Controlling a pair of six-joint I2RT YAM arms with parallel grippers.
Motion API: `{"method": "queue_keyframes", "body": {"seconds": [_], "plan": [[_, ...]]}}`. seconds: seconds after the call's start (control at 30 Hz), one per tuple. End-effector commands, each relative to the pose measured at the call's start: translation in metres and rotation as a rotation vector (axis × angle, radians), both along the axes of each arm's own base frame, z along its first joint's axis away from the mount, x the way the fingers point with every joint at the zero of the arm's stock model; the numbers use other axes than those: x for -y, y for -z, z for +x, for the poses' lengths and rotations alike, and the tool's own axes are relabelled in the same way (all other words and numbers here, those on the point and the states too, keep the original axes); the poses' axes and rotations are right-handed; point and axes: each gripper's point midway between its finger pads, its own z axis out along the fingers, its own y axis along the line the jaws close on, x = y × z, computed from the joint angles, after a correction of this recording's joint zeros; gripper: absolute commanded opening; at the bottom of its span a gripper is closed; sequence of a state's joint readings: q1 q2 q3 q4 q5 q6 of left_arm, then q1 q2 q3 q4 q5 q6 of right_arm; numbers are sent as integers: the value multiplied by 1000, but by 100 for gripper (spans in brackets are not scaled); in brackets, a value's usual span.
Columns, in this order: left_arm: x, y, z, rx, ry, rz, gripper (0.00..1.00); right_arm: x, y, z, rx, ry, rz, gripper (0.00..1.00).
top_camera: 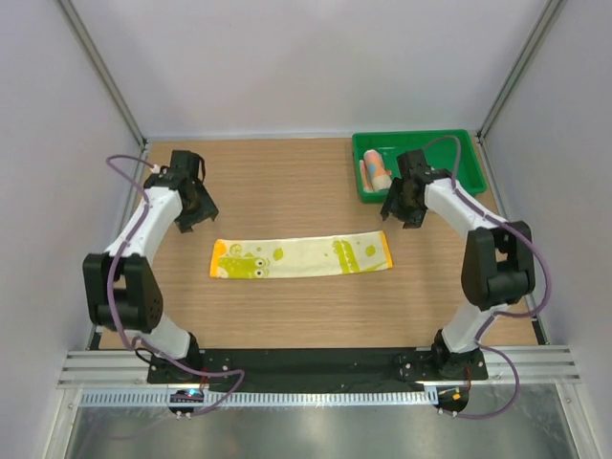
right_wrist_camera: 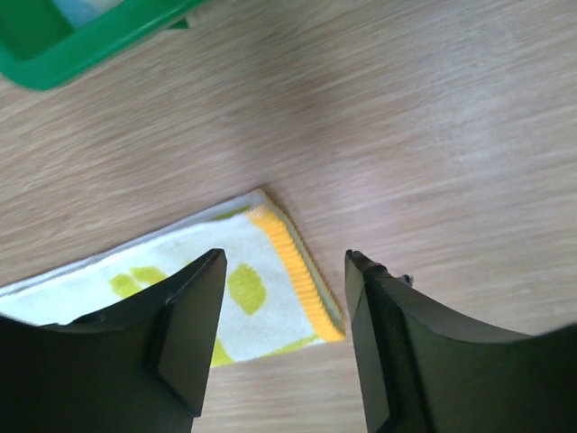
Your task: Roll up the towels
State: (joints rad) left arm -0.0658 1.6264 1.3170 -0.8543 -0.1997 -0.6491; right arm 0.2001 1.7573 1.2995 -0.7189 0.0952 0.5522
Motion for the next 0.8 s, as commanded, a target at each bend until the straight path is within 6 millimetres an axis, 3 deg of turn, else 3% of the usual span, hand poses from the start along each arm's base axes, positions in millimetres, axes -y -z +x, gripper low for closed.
{"method": "queue_keyframes", "body": {"seconds": [0.0,0.03,0.07,0.1,0.13,0.17,0.23,0.37,0.53,0.77], "plan": [[17,-16,-24,55,49,-24,59,-11,-49,-8,137,-26,31,60],[29,-11,-31,51,72,-57,55,-29,-54,-12,160,-72,61,41],[36,-4,-40,59,73,-93,53,-41,-55,-21,166,-109,103,31],[49,2,-47,48,91,-156,51,-68,-56,-30,153,-187,215,8],[55,6,-50,52,95,-181,44,-92,-62,-30,183,-251,307,1],[61,16,-59,53,88,-211,41,-106,-47,-43,134,-283,369,1],[73,23,-65,62,97,-268,38,-132,-37,-58,82,-321,513,1],[79,46,-78,33,78,-313,38,-152,-12,-76,16,-351,573,1],[68,73,-85,-32,37,-254,37,-142,23,-86,-69,-313,534,1],[50,96,-92,-93,-11,-156,36,-113,46,-94,-122,-261,498,1]]}}
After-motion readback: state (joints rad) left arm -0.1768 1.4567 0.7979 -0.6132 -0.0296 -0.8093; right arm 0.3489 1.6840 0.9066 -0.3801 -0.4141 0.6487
